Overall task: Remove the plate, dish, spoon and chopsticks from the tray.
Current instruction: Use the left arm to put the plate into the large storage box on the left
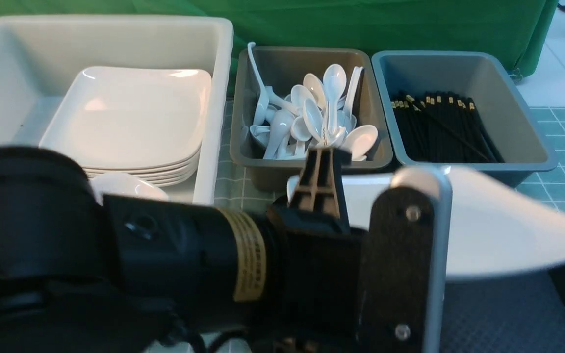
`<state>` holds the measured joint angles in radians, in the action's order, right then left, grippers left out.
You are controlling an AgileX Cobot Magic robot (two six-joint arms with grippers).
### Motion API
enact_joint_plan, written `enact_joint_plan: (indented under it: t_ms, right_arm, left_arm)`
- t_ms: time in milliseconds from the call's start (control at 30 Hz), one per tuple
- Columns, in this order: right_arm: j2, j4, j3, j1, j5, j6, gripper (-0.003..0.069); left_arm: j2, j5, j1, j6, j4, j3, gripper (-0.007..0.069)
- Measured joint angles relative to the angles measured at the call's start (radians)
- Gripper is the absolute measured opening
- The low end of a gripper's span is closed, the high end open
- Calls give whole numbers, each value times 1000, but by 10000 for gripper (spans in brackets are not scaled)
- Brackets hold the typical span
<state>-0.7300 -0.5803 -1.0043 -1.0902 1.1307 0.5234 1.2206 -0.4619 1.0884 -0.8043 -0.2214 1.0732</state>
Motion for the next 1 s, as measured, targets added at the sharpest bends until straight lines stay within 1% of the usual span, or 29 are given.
enact_joint_plan:
  t_ms: [100,200,267,333,367,400,433,467,500,533,600,667,833,1000]
  right_arm:
    - [0,-4,0,0,-36,11,67]
    - [1,-5,0,0,-141,12,66]
    - [1,-5,0,0,-213,12,57]
    - [1,-5,0,0,-269,13,43]
    - [0,-5,0,0,-320,13,29]
    - [0,-5,0,0,-326,13,26]
    - [-2,-5,0,0,-360,13,21]
    - [-14,-6,0,0,-396,13,20]
    - [-20,-6,0,0,-408,13,20]
    - [-21,-6,0,0,-411,13,20]
    - [-43,-7,0,0,-435,10,20]
    - [-66,-7,1,0,-454,7,20]
    - [-122,-7,1,0,-470,-1,20]
    - [-158,-1,1,0,-475,-17,20]
  left_arm:
    - [-25,-2,-21,51,-106,54,31]
    - [-32,-13,-103,75,-163,87,31]
    - [-32,-18,-177,72,-180,92,31]
    - [-32,-29,-266,62,-187,92,31]
    - [-28,-43,-350,48,-188,92,31]
    - [-28,-47,-375,46,-188,92,31]
    - [-23,-54,-438,44,-185,92,31]
    - [-10,-56,-539,36,-167,92,31]
    - [2,-58,-588,27,-157,93,31]
    - [5,-60,-612,25,-154,93,31]
    - [46,-72,-723,2,-130,94,31]
    - [92,-82,-795,-7,-119,94,31]
    - [205,-60,-884,9,-100,94,31]
    - [299,-17,-893,20,-97,94,31]
